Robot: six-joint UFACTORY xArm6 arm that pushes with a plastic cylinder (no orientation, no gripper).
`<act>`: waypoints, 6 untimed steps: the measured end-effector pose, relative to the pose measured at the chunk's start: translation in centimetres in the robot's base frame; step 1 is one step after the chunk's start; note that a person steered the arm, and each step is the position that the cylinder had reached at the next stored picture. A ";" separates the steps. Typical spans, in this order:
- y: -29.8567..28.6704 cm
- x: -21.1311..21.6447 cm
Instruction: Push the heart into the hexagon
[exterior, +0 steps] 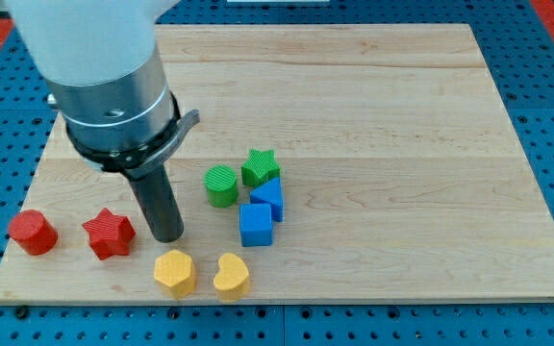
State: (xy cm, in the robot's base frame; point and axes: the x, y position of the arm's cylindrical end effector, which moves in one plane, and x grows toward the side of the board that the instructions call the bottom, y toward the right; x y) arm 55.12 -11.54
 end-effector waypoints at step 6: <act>4.1 6.6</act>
